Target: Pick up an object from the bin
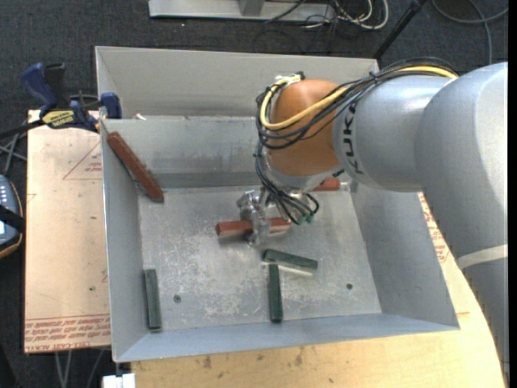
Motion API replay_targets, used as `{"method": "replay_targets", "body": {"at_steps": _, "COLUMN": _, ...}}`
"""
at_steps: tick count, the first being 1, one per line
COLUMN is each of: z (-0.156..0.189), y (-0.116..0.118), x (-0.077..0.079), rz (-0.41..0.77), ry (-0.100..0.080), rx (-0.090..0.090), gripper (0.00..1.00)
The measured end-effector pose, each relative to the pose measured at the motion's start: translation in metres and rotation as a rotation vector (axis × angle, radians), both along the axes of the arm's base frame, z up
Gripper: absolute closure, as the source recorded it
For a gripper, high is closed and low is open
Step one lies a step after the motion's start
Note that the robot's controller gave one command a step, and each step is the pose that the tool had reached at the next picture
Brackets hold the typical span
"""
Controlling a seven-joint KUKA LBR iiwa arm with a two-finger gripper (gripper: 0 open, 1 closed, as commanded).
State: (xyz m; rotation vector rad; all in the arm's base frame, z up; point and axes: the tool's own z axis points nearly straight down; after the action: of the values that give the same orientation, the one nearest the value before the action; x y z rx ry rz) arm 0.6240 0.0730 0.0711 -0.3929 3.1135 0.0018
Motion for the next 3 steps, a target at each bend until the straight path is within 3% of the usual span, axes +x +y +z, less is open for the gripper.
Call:
{"method": "replay_targets", "body": {"at_steps": 1, "z": 0.1337, "y": -0.0037, "x": 0.0110, "rz": -0.033, "ry": -0.001, "rx": 0.000, "gripper": 1.00}}
{"method": "replay_targets", "body": {"at_steps": 2, "z": 0.1333, "y": -0.0040, "x": 0.0108, "rz": -0.034, "ry": 0.000, "rx": 0.000, "gripper": 0.00}}
{"method": "replay_targets", "body": {"at_steps": 3, "z": 0.1332, "y": -0.0040, "x": 0.0108, "rz": -0.035, "ry": 0.000, "rx": 0.000, "gripper": 0.00}}
